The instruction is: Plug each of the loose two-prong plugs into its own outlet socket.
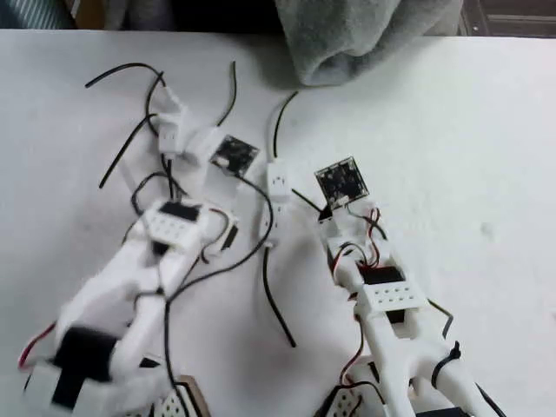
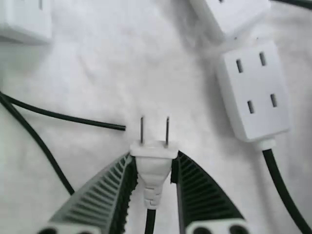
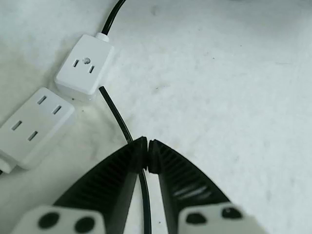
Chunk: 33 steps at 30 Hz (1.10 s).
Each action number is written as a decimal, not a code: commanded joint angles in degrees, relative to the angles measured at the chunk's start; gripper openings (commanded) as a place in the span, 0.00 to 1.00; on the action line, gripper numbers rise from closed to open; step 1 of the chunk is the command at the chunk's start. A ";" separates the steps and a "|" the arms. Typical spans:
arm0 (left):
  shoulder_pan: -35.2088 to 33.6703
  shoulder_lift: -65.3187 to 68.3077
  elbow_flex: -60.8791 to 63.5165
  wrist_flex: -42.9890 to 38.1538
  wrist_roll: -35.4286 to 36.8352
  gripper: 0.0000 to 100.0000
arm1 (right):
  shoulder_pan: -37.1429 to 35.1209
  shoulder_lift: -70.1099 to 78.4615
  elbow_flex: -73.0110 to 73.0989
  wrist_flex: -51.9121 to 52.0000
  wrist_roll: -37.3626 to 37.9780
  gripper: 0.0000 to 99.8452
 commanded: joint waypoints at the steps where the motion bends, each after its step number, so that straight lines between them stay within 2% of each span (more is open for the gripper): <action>1: -1.27 -10.59 6.51 -7.74 0.26 0.02 | 0.66 0.04 -1.49 -1.27 -0.35 0.02; 11: 2.95 -30.02 29.10 -32.79 0.18 0.02 | 0.40 0.04 -1.49 -1.19 -0.35 0.02; 14: 3.12 -34.15 33.58 -37.89 0.09 0.02 | 0.31 0.04 -1.49 -1.19 -0.35 0.02; 24: 3.38 -41.54 36.92 -39.91 0.35 0.02 | 0.13 -0.40 -1.41 -0.92 -0.35 0.02; 29: 8.22 -46.11 38.51 -39.91 0.35 0.02 | 0.13 -0.48 -1.76 -0.92 0.09 0.02; 33: 12.44 -50.51 44.13 -45.27 -0.09 0.02 | 0.13 -2.59 -3.52 1.89 0.09 0.02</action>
